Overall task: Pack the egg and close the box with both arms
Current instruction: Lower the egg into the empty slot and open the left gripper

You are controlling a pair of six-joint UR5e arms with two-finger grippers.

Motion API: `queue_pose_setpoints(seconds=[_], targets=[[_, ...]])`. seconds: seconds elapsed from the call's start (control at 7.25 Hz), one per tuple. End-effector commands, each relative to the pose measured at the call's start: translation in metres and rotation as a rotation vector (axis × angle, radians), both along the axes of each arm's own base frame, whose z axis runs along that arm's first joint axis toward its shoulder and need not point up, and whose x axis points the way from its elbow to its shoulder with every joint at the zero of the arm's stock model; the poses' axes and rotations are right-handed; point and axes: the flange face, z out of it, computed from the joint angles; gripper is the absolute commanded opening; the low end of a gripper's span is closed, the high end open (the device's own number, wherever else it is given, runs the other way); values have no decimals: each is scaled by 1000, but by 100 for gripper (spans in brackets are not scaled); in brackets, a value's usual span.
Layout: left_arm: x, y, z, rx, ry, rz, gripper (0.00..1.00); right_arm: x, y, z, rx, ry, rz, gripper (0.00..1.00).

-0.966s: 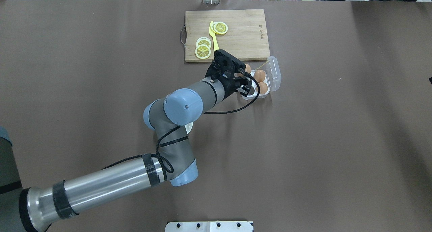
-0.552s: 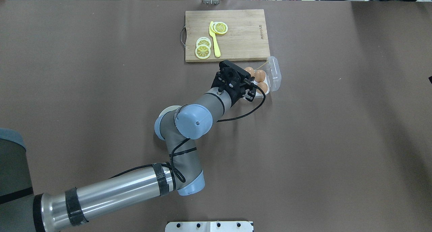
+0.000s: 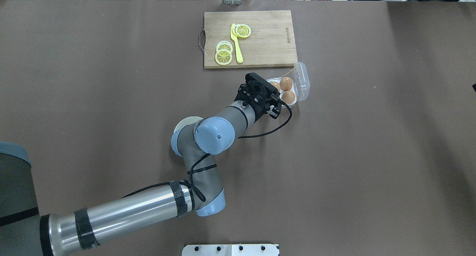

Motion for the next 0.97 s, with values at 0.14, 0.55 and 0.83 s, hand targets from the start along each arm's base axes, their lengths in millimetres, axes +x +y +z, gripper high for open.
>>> queue_pose_setpoints(seconds=[0.14, 0.55, 0.83], targets=[[1, 0, -9, 4, 7, 2, 0, 0, 0, 0, 1, 0, 0, 100], [6, 4, -20, 8, 17, 7, 32, 0, 0, 0, -1, 0, 0, 100], [6, 4, -22, 9, 20, 2, 61, 0, 0, 0, 1, 0, 0, 100]])
